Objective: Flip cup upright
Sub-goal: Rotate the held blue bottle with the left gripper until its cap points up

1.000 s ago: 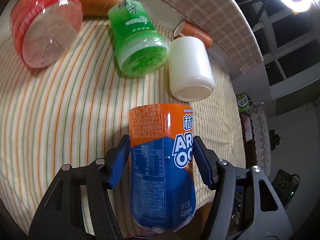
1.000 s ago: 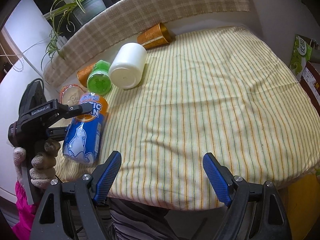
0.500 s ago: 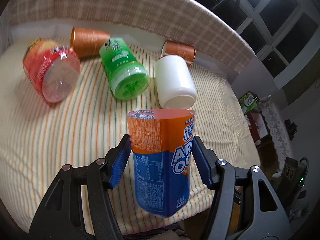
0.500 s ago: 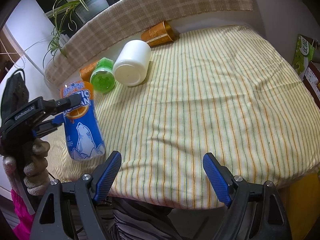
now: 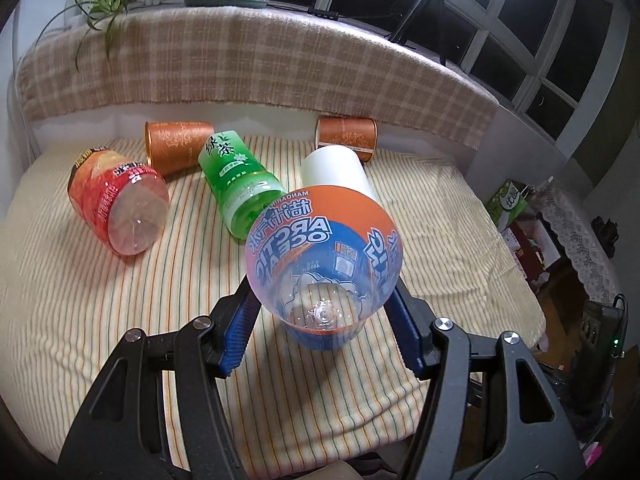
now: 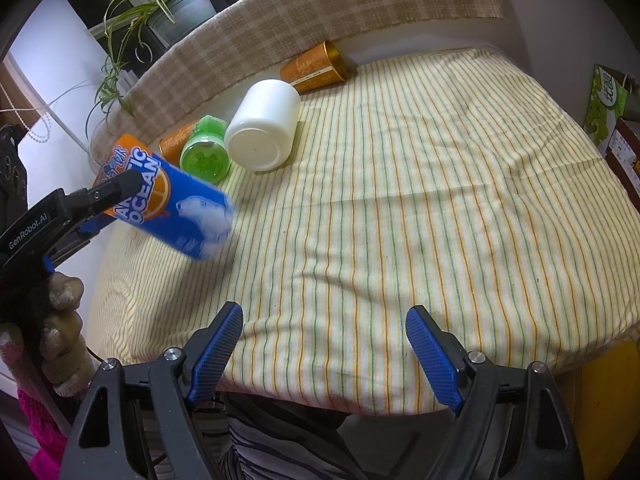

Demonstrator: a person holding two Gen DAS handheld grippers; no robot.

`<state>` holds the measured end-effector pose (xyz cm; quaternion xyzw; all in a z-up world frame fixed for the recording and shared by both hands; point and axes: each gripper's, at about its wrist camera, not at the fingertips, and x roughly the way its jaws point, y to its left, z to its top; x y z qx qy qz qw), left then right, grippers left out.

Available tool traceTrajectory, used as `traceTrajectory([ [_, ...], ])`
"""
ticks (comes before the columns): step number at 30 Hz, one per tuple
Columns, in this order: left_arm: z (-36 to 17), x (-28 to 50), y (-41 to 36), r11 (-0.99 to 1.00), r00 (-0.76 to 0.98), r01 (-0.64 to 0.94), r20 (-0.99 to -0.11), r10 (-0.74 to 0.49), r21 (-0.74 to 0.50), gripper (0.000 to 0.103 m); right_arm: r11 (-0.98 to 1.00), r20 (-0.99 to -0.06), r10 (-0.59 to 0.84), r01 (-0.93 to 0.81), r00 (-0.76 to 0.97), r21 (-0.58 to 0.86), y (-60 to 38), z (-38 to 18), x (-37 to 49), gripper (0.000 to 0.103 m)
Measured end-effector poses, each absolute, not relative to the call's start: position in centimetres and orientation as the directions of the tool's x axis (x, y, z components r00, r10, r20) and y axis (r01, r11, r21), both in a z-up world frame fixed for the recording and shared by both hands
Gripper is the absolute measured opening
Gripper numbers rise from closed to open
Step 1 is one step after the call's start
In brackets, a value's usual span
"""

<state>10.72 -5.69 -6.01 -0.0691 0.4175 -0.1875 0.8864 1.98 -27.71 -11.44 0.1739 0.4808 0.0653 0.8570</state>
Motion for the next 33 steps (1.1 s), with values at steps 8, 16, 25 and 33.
traceTrajectory([
  [8,-6.1,10.4,-6.2,0.932,0.604,0.280,-0.713,-0.356,-0.229,0.063,0.930,-0.801,0.281,0.057,0.529,0.364,-27.8,-11.5,1.9,0.085],
  [16,-6.5,10.2,-6.6,0.934,0.600,0.283,-0.719,-0.349,-0.217,0.063,0.934,-0.798,0.270,0.055,0.539,0.353,-27.8,-11.2,1.9,0.085],
  [25,-6.8,10.2,-6.6,0.931,0.597,0.291,-0.719,-0.356,-0.220,0.063,0.958,-0.787,0.195,0.056,0.586,0.280,-27.3,-10.1,1.5,0.085],
  [33,-6.8,10.2,-6.6,0.928,0.591,0.293,-0.719,-0.367,-0.232,0.063,0.970,-0.776,0.160,0.048,0.610,0.238,-26.9,-9.4,1.2,0.086],
])
